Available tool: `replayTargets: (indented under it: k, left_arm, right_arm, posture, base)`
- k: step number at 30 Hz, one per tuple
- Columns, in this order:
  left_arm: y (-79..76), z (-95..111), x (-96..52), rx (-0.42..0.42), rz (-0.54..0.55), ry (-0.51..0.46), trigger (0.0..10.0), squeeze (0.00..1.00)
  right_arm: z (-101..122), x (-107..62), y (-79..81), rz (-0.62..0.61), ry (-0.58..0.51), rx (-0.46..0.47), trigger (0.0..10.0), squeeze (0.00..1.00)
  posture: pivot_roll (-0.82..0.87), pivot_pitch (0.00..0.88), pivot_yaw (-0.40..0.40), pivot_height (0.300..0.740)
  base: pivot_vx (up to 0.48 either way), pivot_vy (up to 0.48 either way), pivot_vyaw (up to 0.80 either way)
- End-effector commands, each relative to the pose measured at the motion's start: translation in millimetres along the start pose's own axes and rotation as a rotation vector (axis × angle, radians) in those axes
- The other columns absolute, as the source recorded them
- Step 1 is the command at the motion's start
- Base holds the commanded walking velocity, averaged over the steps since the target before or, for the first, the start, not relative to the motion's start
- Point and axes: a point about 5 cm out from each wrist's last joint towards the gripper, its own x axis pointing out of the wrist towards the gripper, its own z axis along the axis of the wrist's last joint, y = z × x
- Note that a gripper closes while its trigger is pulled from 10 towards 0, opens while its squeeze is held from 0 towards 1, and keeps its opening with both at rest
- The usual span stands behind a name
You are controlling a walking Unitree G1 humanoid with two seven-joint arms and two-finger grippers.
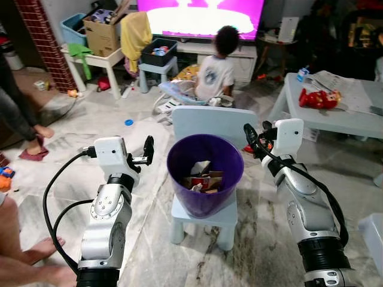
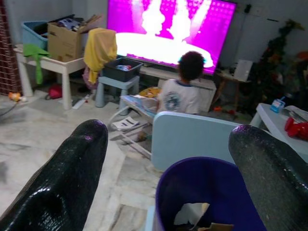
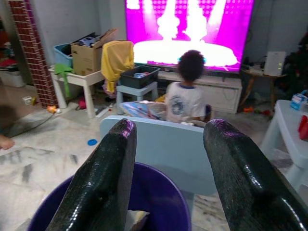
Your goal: Picking trash to rubbish bin
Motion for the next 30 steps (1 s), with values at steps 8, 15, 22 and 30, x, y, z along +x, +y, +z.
replayTargets:
  k: [8, 15, 22, 30]
  left_arm:
    - [-1.2, -0.2, 1.1, -0.008, -0.008, 0.004, 10.0, 0.00]
    - [-0.1, -1.1, 0.1, -0.015, -0.008, 0.009, 10.0, 0.00]
    - [-0.3, -1.8, 0.1, -0.016, -0.009, 0.013, 10.0, 0.00]
    - [-0.5, -2.3, 0.0, -0.015, -0.009, 0.017, 10.0, 0.00]
  right_arm:
    - [5.6, 2.3, -0.9, 0.002, -0.011, -0.005, 10.0, 0.00]
    - [6.2, 1.4, -0.5, 0.003, -0.021, -0.005, 10.0, 0.00]
    - [5.7, 1.0, -1.3, 0.002, -0.019, -0.007, 10.0, 0.00]
    - [5.4, 0.8, -1.7, 0.002, -0.016, -0.009, 10.0, 0.00]
  posture:
    - [0.02, 0.000, -0.025, 0.740]
    - [0.02, 0.000, -0.024, 0.740]
    - [0.02, 0.000, -0.025, 0.740]
    - [0.02, 0.000, -0.025, 0.740]
  base:
    - [0.000, 0.000, -0.78]
    - [0.000, 0.000, -0.33]
    - [0.000, 0.364, 0.00]
    - [0.000, 0.480, 0.00]
